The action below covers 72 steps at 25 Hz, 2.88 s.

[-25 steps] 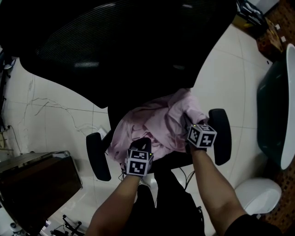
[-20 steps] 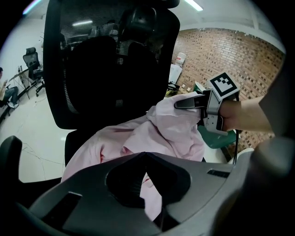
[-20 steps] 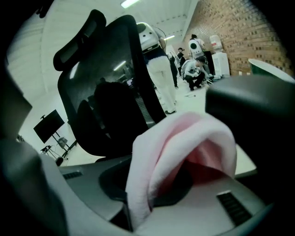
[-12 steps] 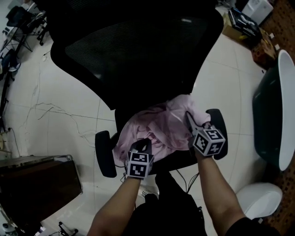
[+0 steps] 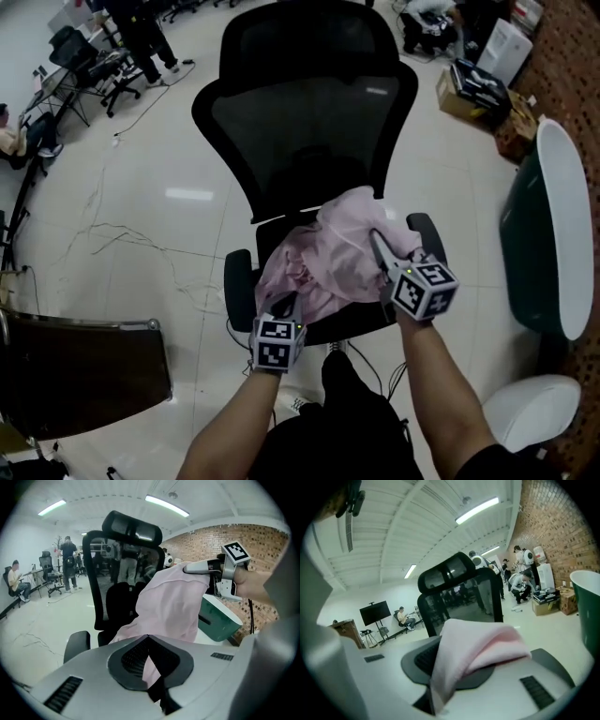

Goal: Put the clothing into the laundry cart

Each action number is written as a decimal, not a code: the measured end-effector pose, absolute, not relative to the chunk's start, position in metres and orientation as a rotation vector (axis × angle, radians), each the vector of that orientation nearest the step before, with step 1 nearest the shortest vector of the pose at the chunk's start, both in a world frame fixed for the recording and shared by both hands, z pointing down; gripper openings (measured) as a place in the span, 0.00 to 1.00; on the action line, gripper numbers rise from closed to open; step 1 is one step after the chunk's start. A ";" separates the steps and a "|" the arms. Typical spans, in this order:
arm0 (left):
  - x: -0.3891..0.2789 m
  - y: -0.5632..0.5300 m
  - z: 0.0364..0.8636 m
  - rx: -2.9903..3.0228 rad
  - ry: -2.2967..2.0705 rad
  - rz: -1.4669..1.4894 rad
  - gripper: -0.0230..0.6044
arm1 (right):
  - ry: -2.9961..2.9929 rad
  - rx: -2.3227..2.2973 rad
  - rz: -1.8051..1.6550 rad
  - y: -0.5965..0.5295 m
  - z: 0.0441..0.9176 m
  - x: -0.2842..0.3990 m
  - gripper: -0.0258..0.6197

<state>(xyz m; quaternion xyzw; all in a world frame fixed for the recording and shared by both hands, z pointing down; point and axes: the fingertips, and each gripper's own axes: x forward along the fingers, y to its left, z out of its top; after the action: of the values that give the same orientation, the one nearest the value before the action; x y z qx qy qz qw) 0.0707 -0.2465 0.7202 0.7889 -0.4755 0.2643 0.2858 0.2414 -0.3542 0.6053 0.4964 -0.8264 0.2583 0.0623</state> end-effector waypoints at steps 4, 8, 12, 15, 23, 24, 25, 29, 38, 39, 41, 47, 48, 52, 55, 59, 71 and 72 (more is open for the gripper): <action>0.045 -0.208 0.692 2.123 -1.327 0.675 0.04 | -2.562 1.473 0.737 -0.315 0.563 0.218 0.16; 0.027 -0.176 0.657 2.156 -1.374 0.632 0.04 | -2.644 1.450 0.673 -0.283 0.512 0.202 0.16; 0.002 -0.147 0.605 2.220 -1.450 0.546 0.04 | -2.713 1.434 0.604 -0.255 0.454 0.187 0.15; -0.017 -0.127 0.578 2.249 -1.511 0.498 0.04 | -2.773 1.415 0.517 -0.239 0.405 0.181 0.15; -0.101 -0.080 0.519 2.117 -1.756 0.419 0.04 | -2.912 1.262 0.351 -0.216 0.298 0.146 0.15; -0.114 -0.073 0.511 2.094 -1.801 0.412 0.04 | -2.926 1.222 0.340 -0.216 0.287 0.139 0.15; -0.128 -0.066 0.504 2.067 -1.850 0.402 0.04 | -2.945 1.178 0.326 -0.217 0.277 0.132 0.15; -0.181 -0.025 0.484 1.904 -2.043 0.351 0.04 | -3.030 1.003 0.276 -0.224 0.239 0.105 0.14; -0.255 0.071 0.437 1.512 -2.387 0.233 0.04 | -3.250 0.553 0.245 -0.219 0.157 0.009 0.14; -0.259 0.081 0.431 1.478 -2.418 0.225 0.04 | -3.269 0.482 0.244 -0.214 0.147 -0.006 0.14; -0.266 0.101 0.417 1.423 -2.474 0.220 0.04 | -3.309 0.344 0.250 -0.200 0.128 -0.032 0.14; -0.284 0.170 0.386 1.217 -2.622 0.183 0.04 | -3.390 0.002 0.238 -0.150 0.073 -0.104 0.13; -0.285 0.180 0.380 1.181 -2.645 0.165 0.04 | -3.393 -0.045 0.259 -0.143 0.068 -0.115 0.13; -0.282 0.209 0.354 1.075 -2.722 0.125 0.04 | -3.375 -0.200 0.317 -0.115 0.064 -0.149 0.13; -0.280 0.230 0.341 0.998 -2.768 0.139 0.04 | -3.346 -0.351 0.327 -0.081 0.064 -0.177 0.13; -0.274 0.254 0.331 0.901 -2.797 0.127 0.04 | -3.303 -0.544 0.396 -0.036 0.062 -0.209 0.13; -0.305 0.310 0.325 0.781 -2.821 0.076 0.04 | -3.195 -0.946 0.438 0.084 0.037 -0.283 0.13; -0.315 0.309 0.321 0.793 -2.823 0.073 0.04 | -3.189 -0.961 0.432 0.091 0.034 -0.291 0.13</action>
<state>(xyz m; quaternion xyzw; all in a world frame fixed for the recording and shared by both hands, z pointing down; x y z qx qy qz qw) -0.3147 0.3093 0.3208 0.2689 -0.9572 0.0248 0.1042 -0.2909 0.0905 0.0341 -0.2844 -0.9440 0.1278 -0.1084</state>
